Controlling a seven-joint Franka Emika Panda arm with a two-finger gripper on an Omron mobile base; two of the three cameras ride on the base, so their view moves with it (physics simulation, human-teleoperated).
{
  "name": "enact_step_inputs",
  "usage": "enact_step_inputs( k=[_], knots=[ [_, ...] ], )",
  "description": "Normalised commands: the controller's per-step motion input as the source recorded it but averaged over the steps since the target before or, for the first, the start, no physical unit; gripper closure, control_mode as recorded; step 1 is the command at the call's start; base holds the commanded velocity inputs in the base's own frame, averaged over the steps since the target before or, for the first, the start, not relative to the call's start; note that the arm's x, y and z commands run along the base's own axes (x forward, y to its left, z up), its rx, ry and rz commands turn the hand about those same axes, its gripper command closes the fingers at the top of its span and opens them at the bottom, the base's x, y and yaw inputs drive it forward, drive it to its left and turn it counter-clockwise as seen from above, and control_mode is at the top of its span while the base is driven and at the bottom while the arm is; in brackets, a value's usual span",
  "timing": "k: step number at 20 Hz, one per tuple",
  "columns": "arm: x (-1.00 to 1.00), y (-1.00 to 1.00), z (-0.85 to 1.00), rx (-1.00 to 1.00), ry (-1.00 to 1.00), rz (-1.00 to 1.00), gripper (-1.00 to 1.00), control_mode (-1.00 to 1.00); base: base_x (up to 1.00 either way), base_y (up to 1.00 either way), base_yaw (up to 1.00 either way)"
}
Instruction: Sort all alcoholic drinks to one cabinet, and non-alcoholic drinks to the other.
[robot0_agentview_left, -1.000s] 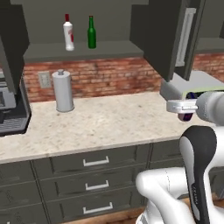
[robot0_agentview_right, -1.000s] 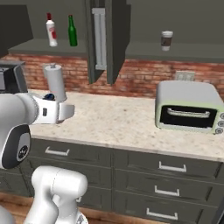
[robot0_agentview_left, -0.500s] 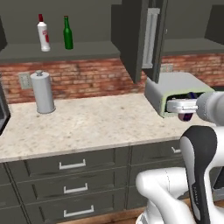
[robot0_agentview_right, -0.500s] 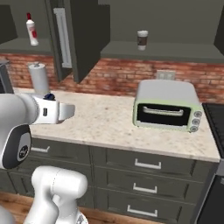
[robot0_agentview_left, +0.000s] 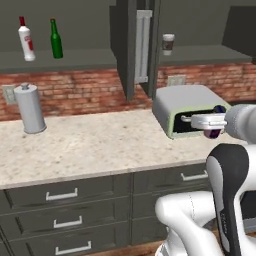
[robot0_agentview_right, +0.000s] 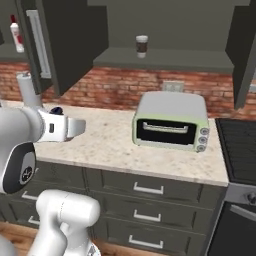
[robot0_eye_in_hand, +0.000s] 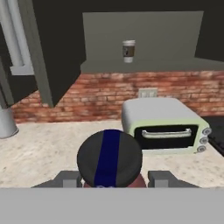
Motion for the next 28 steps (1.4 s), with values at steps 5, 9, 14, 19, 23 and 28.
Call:
enact_step_inputs(
  k=[5, 9, 14, 19, 23, 28],
  knots=[
    [0.00, 0.00, 0.00, 0.00, 0.00, 0.00, 1.00, 1.00, 0.49, -0.33, 0.00],
    [0.00, 0.00, 0.00, 0.00, 0.00, 0.00, 1.00, 1.00, 0.56, -0.28, 0.00],
    [0.00, 0.00, 0.00, 0.00, 0.00, 0.00, 1.00, 1.00, 0.48, -0.25, 0.00],
    [0.00, 0.00, 0.00, 0.00, 0.00, 0.00, 1.00, 1.00, 0.41, -0.30, 0.00],
    [0.00, 0.00, 0.00, 0.00, 0.00, 0.00, 1.00, 1.00, 0.33, -0.35, 0.00],
    [0.00, 0.00, 0.00, 0.00, 0.00, 0.00, 1.00, 1.00, 0.27, -0.38, 0.00]
  ],
)
